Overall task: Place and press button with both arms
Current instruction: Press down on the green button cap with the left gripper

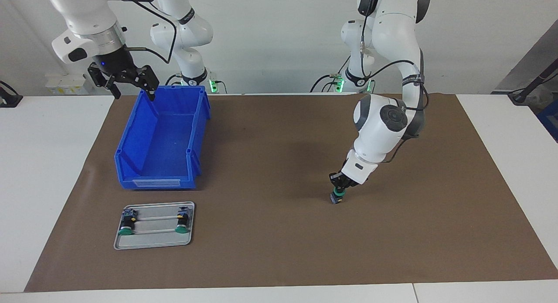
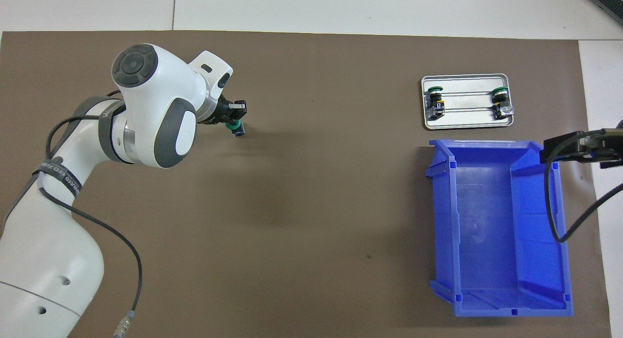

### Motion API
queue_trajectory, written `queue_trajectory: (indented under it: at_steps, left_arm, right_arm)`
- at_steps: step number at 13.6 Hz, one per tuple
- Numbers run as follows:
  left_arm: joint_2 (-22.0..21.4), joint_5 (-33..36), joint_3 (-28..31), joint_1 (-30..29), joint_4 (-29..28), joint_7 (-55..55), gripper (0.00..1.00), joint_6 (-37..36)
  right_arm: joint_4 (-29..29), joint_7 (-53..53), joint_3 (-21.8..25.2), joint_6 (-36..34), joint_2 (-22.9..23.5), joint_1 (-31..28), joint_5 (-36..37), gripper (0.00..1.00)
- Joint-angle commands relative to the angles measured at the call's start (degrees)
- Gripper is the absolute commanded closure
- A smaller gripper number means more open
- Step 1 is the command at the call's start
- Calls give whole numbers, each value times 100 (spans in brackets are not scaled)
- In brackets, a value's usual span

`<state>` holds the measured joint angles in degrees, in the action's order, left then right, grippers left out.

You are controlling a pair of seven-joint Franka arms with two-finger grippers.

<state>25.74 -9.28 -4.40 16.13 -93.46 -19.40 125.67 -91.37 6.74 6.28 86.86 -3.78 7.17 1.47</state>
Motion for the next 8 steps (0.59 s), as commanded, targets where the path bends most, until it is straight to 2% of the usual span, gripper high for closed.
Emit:
queue_trajectory:
  at_steps: [1, 8]
  left_arm:
    - [-34, -3, 88, 74, -190, -64, 100, 178]
    - [-25, 5, 88, 83, -542, -64, 100, 635]
  right_arm:
    - [-39, -23, 22, -46, -35, -32, -59, 0]
    - [-38, -23, 22, -46, -35, -32, -59, 0]
